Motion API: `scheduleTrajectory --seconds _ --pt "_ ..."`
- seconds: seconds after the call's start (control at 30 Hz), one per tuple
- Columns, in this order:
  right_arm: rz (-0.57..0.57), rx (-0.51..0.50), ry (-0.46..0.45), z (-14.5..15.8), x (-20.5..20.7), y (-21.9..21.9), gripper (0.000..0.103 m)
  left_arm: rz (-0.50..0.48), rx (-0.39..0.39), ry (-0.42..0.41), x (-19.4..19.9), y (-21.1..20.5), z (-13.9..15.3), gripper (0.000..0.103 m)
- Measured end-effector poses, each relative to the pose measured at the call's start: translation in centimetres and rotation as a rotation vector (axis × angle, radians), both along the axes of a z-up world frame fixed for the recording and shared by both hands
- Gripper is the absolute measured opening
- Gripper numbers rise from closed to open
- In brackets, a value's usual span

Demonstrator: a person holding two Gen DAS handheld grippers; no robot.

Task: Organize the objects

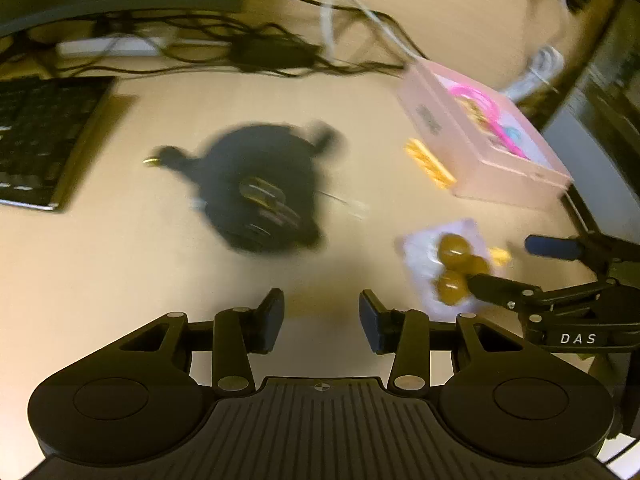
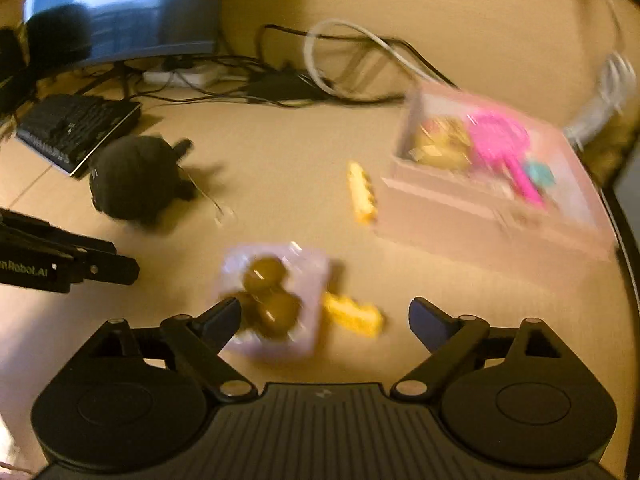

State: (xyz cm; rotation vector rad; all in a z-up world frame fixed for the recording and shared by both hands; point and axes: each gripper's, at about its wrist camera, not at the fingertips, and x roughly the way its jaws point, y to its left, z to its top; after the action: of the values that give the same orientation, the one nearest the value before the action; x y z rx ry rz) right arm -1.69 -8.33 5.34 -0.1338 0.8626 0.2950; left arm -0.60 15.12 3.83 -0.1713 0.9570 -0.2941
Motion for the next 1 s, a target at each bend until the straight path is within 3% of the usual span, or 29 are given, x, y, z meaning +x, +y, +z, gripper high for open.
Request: scheduleTrajectory --seconds 0.2,0.7,1.0 --pt "-0.085 0.024 0.003 -0.3 -1.7 -3.4 0.103 -0.074 0.016 -0.002 -0.3 -2.8 0.2 0.045" --pt "-0.257 0.038 0.016 -2.7 -4.1 -7.5 0.103 -0.106 0.043 -0.033 -2.0 -3.5 1.2 0.045" --pt "-0.239 0.014 0.025 -2.7 -4.4 -7.3 0.103 -0.122 -0.011 -0.044 -2.5 -4.8 1.4 0.045"
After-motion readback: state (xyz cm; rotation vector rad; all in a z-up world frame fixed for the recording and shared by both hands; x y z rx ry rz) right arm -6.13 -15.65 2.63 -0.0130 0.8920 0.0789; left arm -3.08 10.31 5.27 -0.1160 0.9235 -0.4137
